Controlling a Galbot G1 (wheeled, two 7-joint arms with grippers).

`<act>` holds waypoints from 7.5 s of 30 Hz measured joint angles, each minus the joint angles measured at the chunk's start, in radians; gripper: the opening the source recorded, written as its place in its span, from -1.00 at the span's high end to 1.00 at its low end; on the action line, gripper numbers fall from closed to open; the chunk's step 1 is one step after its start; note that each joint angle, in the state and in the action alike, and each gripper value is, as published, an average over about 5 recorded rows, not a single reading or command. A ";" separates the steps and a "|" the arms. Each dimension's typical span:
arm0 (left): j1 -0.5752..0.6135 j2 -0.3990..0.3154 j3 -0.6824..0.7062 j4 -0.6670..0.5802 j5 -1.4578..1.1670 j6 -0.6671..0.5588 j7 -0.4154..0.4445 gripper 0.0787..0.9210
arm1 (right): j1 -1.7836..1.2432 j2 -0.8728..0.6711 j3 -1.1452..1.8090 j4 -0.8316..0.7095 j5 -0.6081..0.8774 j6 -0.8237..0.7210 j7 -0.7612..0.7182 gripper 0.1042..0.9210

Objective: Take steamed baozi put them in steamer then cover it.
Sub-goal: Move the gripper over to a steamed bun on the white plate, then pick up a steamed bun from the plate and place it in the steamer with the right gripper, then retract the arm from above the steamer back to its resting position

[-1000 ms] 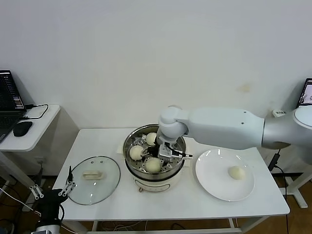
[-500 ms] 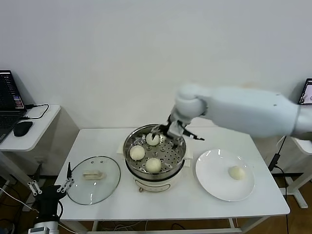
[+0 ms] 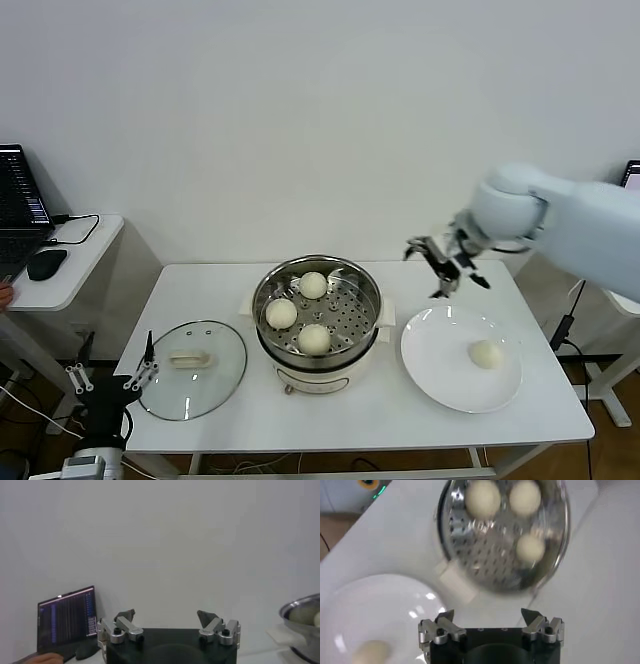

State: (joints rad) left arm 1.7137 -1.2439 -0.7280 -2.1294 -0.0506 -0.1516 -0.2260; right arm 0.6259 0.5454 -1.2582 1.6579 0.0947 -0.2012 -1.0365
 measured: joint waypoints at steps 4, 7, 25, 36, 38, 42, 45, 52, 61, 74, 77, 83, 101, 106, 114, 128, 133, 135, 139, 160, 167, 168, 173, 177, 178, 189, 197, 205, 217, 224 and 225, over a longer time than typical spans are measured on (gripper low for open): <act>0.003 0.004 0.002 -0.003 0.004 0.005 0.004 -0.77 | -0.101 -0.081 0.071 -0.018 -0.039 -0.007 -0.012 -0.76; 0.004 0.002 0.006 -0.004 0.008 0.006 0.005 -0.77 | -0.184 -0.121 0.131 -0.041 -0.072 -0.005 -0.017 -0.76; 0.030 -0.017 0.014 -0.013 0.030 0.004 0.006 -0.77 | -0.689 -0.115 0.546 -0.244 -0.253 0.041 0.001 -0.76; 0.047 -0.022 -0.003 -0.016 0.034 0.004 0.008 -0.77 | -0.796 -0.007 0.640 -0.375 -0.320 0.072 0.015 -0.76; 0.049 -0.024 -0.006 -0.017 0.034 0.004 0.008 -0.77 | -0.805 0.014 0.648 -0.397 -0.330 0.076 0.016 -0.76; 0.052 -0.027 -0.008 -0.018 0.034 0.002 0.009 -0.77 | -0.822 0.052 0.661 -0.435 -0.349 0.080 0.016 -0.76; 0.053 -0.029 -0.009 -0.017 0.034 0.001 0.009 -0.77 | -0.836 0.073 0.670 -0.458 -0.362 0.082 0.016 -0.75; 0.053 -0.032 -0.008 -0.014 0.037 -0.002 0.009 -0.77 | -0.852 0.105 0.688 -0.497 -0.386 0.088 0.014 -0.64; 0.054 -0.033 -0.005 -0.015 0.042 -0.005 0.009 -0.77 | -0.855 0.116 0.699 -0.510 -0.393 0.098 0.005 -0.49; 0.051 -0.032 -0.004 -0.017 0.043 -0.005 0.008 -0.77 | -0.839 0.116 0.692 -0.513 -0.392 0.111 -0.020 -0.01; 0.051 -0.032 -0.004 -0.017 0.043 -0.005 0.008 -0.77 | -0.829 0.112 0.684 -0.509 -0.387 0.110 -0.029 -0.02; 0.051 -0.028 -0.007 -0.022 0.043 -0.005 0.009 -0.77 | -0.789 0.090 0.653 -0.483 -0.358 0.098 -0.050 -0.03; 0.038 -0.012 0.012 -0.035 0.042 -0.001 0.014 -0.77 | -0.339 -0.001 0.319 -0.221 -0.016 -0.053 -0.058 -0.07; 0.039 -0.015 0.018 -0.041 0.042 -0.001 0.014 -0.77 | -0.175 0.046 0.204 -0.152 0.128 -0.110 -0.023 -0.07; 0.046 -0.020 0.011 -0.051 0.042 -0.001 0.014 -0.77 | -0.035 0.182 0.104 -0.113 0.327 -0.204 0.059 -0.07; 0.061 -0.028 -0.006 -0.069 0.035 -0.001 0.014 -0.77 | -0.057 0.413 0.049 -0.207 0.392 -0.255 0.122 -0.07; 0.061 -0.030 -0.009 -0.069 0.031 -0.002 0.014 -0.77 | -0.091 0.471 0.034 -0.261 0.348 -0.249 0.109 -0.07; 0.061 -0.031 -0.010 -0.067 0.030 -0.002 0.014 -0.77 | -0.103 0.488 0.029 -0.280 0.327 -0.245 0.101 -0.07; 0.060 -0.032 -0.010 -0.067 0.030 -0.002 0.014 -0.77 | -0.123 0.508 0.021 -0.305 0.287 -0.239 0.083 -0.07; 0.056 -0.036 -0.004 -0.065 0.033 -0.002 0.014 -0.77 | -0.159 0.510 0.039 -0.327 0.205 -0.220 0.056 -0.73; 0.049 -0.037 0.001 -0.065 0.033 -0.001 0.012 -0.77 | -0.139 0.461 0.079 -0.277 0.225 -0.216 0.076 -0.76; 0.048 -0.037 0.002 -0.064 0.032 -0.001 0.012 -0.77 | -0.140 0.449 0.088 -0.265 0.232 -0.217 0.086 -0.76; 0.045 -0.037 0.001 -0.055 0.031 -0.005 0.010 -0.77 | -0.167 0.371 0.149 -0.181 0.276 -0.224 0.192 -0.76; 0.044 -0.038 -0.002 -0.044 0.030 -0.014 0.009 -0.77 | -0.232 0.285 0.229 -0.099 0.319 -0.218 0.331 -0.76; 0.044 -0.040 -0.002 -0.041 0.030 -0.016 0.008 -0.77 | -0.258 0.262 0.258 -0.079 0.328 -0.213 0.369 -0.76; 0.042 -0.061 0.020 -0.013 0.048 -0.046 -0.001 -0.77 | -0.794 0.118 0.767 0.096 0.341 -0.065 0.768 -0.76; 0.050 -0.072 0.040 0.006 0.072 -0.067 -0.017 -0.77 | -1.290 0.222 1.258 0.153 0.242 0.125 0.886 -0.76; 0.051 -0.075 0.066 0.032 0.128 -0.080 -0.037 -0.77 | -1.694 0.437 1.670 0.190 0.151 0.281 0.870 -0.76; 0.069 -0.043 0.020 0.124 0.484 -0.109 -0.085 -0.77 | -2.090 0.713 1.995 0.241 0.049 0.429 0.861 -0.76; 0.114 -0.017 -0.027 0.178 0.760 -0.127 -0.118 -0.77 | -2.205 0.805 2.055 0.251 0.006 0.489 0.875 -0.76; 0.118 -0.014 -0.029 0.182 0.794 -0.130 -0.120 -0.77 | -2.215 0.814 2.059 0.251 0.002 0.494 0.877 -0.76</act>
State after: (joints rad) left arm 1.8317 -1.2576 -0.7569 -1.9478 0.7437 -0.2818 -0.3457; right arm -1.5894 1.3594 0.8013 1.9088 0.0965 0.2930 -0.1595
